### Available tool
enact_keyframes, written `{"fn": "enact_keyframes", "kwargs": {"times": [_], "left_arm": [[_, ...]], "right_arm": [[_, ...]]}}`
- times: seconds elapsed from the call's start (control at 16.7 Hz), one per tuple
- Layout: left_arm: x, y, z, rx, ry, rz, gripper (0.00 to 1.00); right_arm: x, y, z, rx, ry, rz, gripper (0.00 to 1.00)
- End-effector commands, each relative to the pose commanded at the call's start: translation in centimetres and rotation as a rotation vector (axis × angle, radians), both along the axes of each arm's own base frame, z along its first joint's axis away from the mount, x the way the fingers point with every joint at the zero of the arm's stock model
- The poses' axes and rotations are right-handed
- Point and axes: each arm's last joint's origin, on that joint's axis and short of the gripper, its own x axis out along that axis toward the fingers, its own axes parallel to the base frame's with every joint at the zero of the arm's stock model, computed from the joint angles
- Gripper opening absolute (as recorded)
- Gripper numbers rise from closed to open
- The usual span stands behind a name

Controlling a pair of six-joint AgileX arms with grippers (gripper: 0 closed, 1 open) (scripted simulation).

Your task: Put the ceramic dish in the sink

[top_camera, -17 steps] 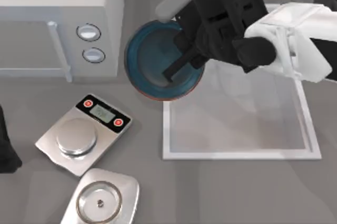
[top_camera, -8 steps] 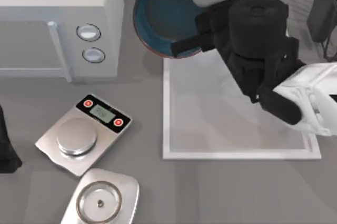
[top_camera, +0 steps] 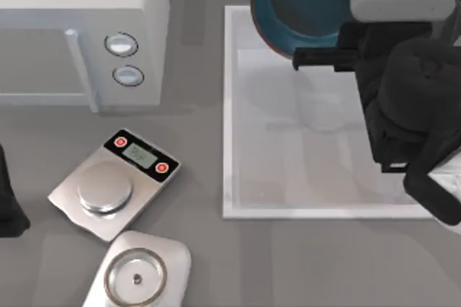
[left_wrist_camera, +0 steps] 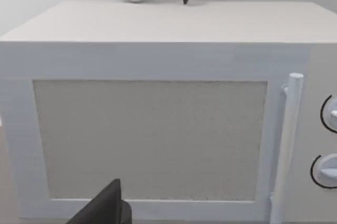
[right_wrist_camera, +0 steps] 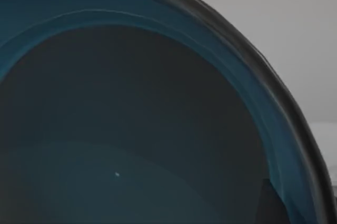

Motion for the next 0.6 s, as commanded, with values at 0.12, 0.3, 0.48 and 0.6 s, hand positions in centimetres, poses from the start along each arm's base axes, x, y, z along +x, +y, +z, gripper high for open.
{"fn": "enact_keyframes", "kwargs": {"times": [0.12,0.3,0.48,0.6], "left_arm": [[0.0,0.0,0.0,0.0,0.0,0.0,1.0],[0.0,0.0,0.0,0.0,0.0,0.0,1.0],[0.0,0.0,0.0,0.0,0.0,0.0,1.0],[0.0,0.0,0.0,0.0,0.0,0.0,1.0]], "right_arm": [[0.0,0.0,0.0,0.0,0.0,0.0,0.0],[0.0,0.2,-0.1,-0.003,0.004,0.007,0.0],[0.2,0.4,-0.9,-0.004,0.005,0.007,0.0],[0.6,0.8,-2.7,-0.008,0.008,0.005,0.0]]}}
